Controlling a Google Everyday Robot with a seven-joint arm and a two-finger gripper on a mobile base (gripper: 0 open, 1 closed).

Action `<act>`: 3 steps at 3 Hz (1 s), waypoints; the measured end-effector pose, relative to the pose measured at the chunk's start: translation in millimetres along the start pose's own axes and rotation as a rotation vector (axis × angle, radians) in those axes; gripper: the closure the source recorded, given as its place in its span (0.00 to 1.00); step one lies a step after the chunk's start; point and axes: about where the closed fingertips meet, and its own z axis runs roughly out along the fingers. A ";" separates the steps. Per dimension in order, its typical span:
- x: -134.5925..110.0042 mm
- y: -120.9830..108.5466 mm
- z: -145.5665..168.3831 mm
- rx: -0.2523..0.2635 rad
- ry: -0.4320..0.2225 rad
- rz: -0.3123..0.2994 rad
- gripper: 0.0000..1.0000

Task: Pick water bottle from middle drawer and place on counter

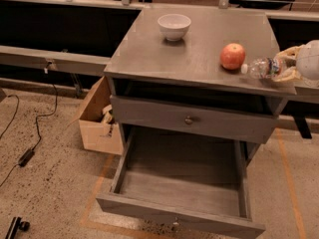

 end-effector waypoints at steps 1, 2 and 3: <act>16.4 0.3 19.1 -0.016 -0.020 0.017 1.00; 20.1 0.1 23.8 -0.020 -0.025 0.020 1.00; 20.0 0.1 23.8 -0.020 -0.026 0.020 1.00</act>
Offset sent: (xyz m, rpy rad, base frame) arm 0.0317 -0.0299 -0.0279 0.0477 0.0293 0.0103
